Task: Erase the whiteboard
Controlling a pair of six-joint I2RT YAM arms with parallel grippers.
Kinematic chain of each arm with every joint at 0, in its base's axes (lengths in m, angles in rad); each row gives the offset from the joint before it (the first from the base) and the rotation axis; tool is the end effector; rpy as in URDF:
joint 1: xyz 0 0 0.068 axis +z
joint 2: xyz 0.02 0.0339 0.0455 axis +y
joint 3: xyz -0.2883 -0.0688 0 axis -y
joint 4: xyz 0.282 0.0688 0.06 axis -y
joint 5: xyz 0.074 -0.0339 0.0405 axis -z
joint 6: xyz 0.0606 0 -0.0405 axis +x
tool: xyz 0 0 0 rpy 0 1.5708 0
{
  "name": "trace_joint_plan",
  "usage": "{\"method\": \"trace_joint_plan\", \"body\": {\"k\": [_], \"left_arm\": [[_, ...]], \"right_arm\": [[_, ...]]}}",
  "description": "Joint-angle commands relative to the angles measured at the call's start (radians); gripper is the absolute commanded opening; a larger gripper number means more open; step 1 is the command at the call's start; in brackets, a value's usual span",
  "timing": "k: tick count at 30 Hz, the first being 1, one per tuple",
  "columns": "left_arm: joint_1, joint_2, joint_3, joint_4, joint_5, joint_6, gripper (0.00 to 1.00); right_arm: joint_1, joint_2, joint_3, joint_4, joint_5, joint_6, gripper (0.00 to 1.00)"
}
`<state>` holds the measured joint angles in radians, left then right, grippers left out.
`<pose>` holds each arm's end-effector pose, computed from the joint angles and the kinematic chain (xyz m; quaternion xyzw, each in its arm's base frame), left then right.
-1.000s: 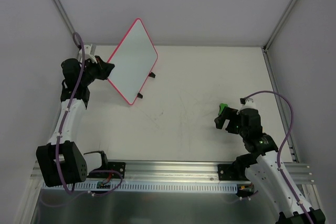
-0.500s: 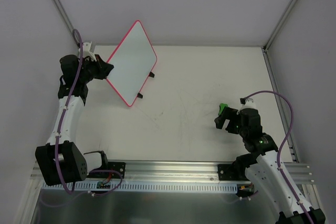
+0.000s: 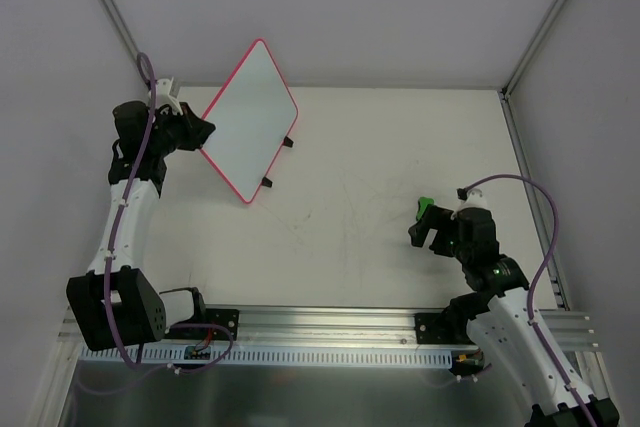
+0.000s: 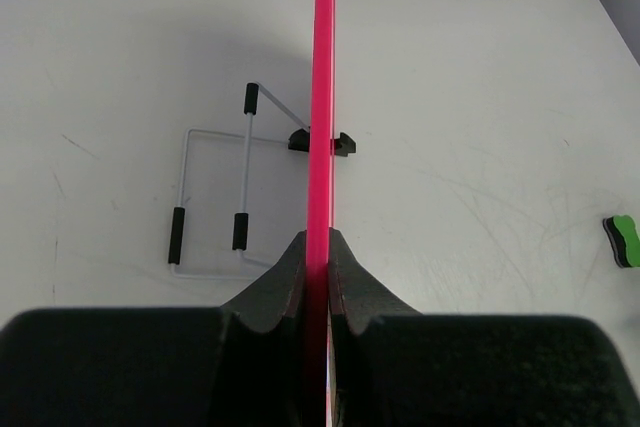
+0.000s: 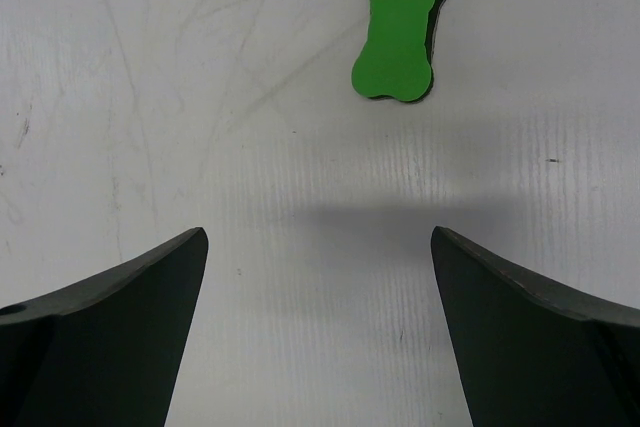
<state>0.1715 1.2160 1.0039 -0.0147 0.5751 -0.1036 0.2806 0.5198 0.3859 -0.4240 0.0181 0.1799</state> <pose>0.3306 0.0238 0.3551 0.0720 0.7676 -0.2016 0.6042 0.1650 0.0464 0.2073 -0.0396 0.8736 0.1030 0.4741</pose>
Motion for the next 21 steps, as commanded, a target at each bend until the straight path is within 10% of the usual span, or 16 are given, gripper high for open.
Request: {"method": "trace_joint_plan", "body": {"k": [1, 21], "left_arm": [[0.008, 0.028, 0.022, -0.100, -0.060, 0.053, 0.03], [0.010, 0.108, 0.027, -0.122, -0.169, 0.160, 0.33]], "right_arm": [[-0.003, -0.017, -0.008, 0.007, 0.009, 0.018, 0.99], [-0.003, -0.009, -0.012, 0.008, 0.006, 0.018, 0.99]]}}
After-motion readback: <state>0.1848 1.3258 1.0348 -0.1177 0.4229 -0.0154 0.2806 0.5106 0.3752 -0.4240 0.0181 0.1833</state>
